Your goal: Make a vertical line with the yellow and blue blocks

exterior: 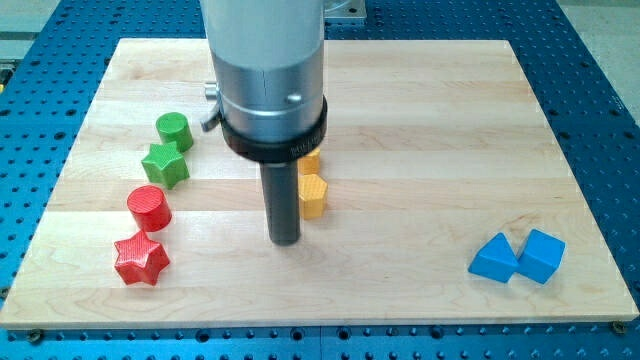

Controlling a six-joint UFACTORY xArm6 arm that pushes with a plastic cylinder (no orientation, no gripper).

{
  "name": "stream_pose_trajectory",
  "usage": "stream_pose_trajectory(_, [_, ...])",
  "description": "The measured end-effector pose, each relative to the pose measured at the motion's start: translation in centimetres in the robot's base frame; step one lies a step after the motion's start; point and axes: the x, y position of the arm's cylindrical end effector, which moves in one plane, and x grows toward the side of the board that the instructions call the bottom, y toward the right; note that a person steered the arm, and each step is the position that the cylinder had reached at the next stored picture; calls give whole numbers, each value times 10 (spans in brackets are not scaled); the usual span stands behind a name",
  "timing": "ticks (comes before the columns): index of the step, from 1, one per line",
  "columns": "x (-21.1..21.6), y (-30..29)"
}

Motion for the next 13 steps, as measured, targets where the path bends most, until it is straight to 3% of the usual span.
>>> stream_pose_trajectory(2, [-31, 174])
stream_pose_trajectory(3, [2, 300])
stream_pose_trajectory(4, [36, 339])
stream_pose_trajectory(5, [47, 329])
stream_pose_trajectory(6, [62, 283])
stream_pose_trajectory(7, [17, 218])
stream_pose_trajectory(8, [-9, 225])
stream_pose_trajectory(10, [-18, 140])
stream_pose_trajectory(11, [18, 179])
stream_pose_trajectory(13, [-7, 106])
